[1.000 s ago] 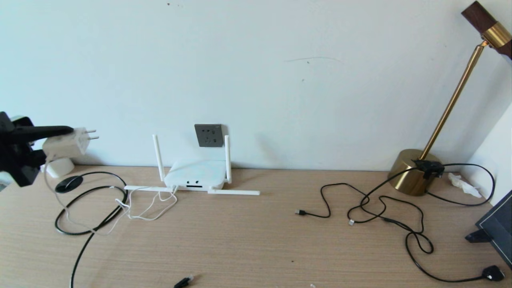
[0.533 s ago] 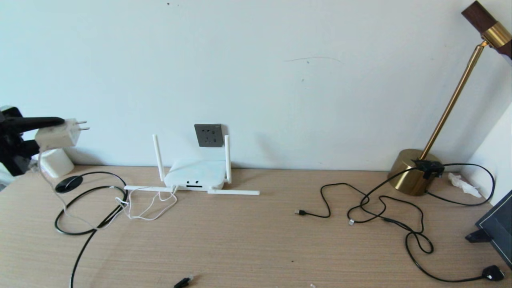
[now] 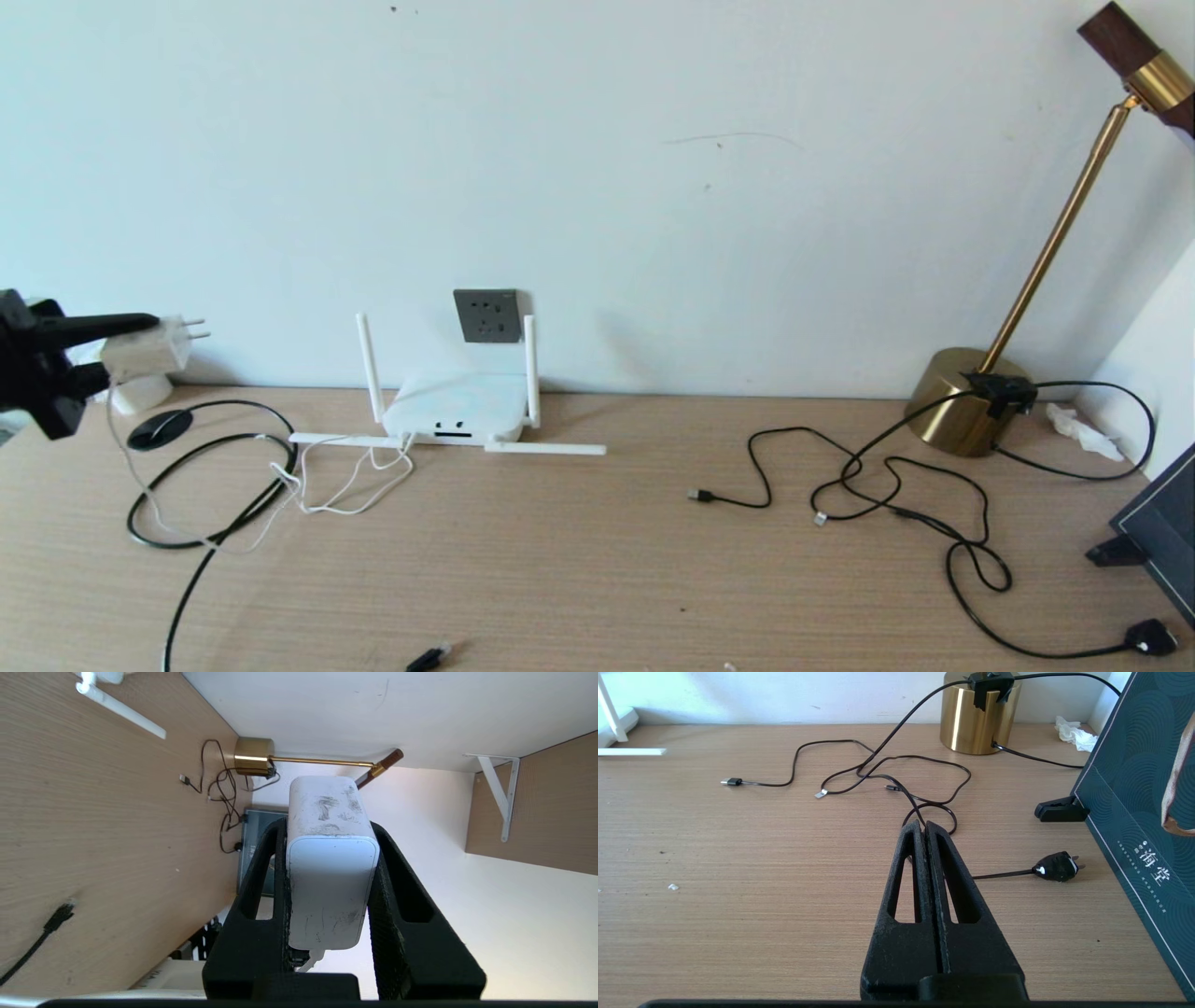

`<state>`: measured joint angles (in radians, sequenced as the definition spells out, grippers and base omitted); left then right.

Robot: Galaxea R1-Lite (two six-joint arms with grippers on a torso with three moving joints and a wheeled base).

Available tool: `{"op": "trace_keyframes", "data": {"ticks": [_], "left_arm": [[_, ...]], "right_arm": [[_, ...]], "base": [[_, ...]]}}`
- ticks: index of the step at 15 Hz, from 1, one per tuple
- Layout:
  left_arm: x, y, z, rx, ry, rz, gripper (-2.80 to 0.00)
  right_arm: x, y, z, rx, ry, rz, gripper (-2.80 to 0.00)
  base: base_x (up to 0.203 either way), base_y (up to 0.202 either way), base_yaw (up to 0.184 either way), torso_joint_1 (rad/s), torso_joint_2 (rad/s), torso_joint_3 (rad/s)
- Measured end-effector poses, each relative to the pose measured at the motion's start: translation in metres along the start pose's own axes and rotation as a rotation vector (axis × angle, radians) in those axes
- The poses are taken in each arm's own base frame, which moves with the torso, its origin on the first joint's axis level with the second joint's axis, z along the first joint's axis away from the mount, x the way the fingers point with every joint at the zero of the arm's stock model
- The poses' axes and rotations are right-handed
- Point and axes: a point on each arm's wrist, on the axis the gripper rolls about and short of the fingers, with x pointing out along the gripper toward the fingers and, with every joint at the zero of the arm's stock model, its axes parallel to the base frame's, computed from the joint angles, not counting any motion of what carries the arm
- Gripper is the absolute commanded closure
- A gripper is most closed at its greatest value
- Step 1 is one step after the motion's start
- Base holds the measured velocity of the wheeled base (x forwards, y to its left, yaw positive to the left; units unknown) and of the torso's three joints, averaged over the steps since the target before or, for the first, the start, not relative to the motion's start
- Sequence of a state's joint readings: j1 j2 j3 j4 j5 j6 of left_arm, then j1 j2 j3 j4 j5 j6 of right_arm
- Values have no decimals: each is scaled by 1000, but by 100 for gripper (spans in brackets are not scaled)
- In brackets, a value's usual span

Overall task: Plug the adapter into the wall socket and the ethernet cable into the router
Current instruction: Align plug and socket

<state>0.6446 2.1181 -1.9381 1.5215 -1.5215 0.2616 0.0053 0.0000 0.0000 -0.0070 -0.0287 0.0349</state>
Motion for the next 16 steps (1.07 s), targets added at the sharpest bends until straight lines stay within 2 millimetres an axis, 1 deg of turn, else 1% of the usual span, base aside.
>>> {"op": "trace_keyframes", "data": {"ticks": [2,3,6,9,11,13,14,16], "left_arm": [[-3,-3,-2,15,-5,18,0],[-3,-3,-2,41,6,69,0],[-1,-4,6,177,39,310,0],[11,-10,23,304,-8,558,0],[28,-20,30,337,-99,670,0],[48,-22,25,369,-158,735,0],[57,-20,17,396,-164,753,0],[80,-14,-10,465,-140,765,0]], "right_arm": [[0,0,0,0,0,0,0],[0,0,0,0,0,1,0],[0,0,0,0,0,0,0],[0,0,0,0,0,0,0],[0,0,0,0,0,1,0],[0,0,0,0,0,0,0],[0,0,0,0,0,1,0],[0,0,0,0,0,0,0]], "base": [[0,0,0,0,0,0],[0,0,0,0,0,0],[0,0,0,0,0,0],[0,0,0,0,0,0],[0,0,0,0,0,0],[0,0,0,0,0,0],[0,0,0,0,0,0],[0,0,0,0,0,0]]}}
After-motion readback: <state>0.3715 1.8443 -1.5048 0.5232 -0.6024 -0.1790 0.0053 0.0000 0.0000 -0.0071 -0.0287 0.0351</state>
